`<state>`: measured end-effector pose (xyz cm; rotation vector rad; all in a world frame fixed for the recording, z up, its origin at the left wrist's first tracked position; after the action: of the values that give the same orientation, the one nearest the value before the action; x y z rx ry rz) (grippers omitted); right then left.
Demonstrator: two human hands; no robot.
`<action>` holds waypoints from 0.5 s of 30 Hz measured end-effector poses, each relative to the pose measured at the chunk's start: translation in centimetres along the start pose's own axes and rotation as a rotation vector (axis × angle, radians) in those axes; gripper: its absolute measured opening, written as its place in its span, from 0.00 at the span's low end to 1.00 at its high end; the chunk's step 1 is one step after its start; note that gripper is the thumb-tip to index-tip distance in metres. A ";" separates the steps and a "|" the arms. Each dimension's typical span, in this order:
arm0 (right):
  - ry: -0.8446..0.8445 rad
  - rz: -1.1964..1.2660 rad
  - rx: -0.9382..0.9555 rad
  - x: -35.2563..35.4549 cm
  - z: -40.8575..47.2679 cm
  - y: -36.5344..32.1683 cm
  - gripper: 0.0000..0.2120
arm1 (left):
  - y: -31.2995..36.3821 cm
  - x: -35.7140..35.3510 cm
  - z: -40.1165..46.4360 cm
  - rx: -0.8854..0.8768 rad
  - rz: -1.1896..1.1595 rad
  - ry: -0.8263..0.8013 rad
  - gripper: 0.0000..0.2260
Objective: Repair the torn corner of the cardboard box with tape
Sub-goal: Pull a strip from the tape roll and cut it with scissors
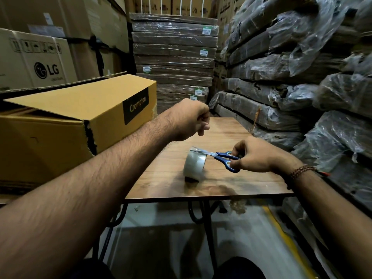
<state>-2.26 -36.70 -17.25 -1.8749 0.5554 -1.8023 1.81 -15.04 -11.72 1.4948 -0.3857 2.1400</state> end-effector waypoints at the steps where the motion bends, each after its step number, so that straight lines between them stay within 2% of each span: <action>1: -0.001 -0.008 0.000 0.0 0.0 -0.1 0.07 | 0.0 0.1 -0.1 0.004 -0.003 0.005 0.03; 4: 0.008 -0.006 -0.015 -0.2 0.0 -0.2 0.07 | -0.1 0.2 -0.1 0.014 -0.015 0.006 0.03; 8: 0.032 0.050 -0.033 -0.8 0.3 -0.5 0.15 | -0.2 0.0 0.0 0.037 -0.047 -0.030 0.03; 15: 0.051 0.104 -0.034 -1.4 0.3 -0.9 0.15 | -0.6 -0.1 -0.2 0.033 -0.021 0.009 0.03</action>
<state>-2.05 -35.09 -17.86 -1.7917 0.6932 -1.7877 2.00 -14.50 -11.95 1.5002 -0.3309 2.1461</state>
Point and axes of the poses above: each hand's wrist, its own z-axis towards the middle knuckle, its own x-axis out of the back of the hand, y = z × x, the point moved 1 cm from there along z, towards the middle knuckle, and after that the axes turned 15 degrees about z, right-handed, at the moved point
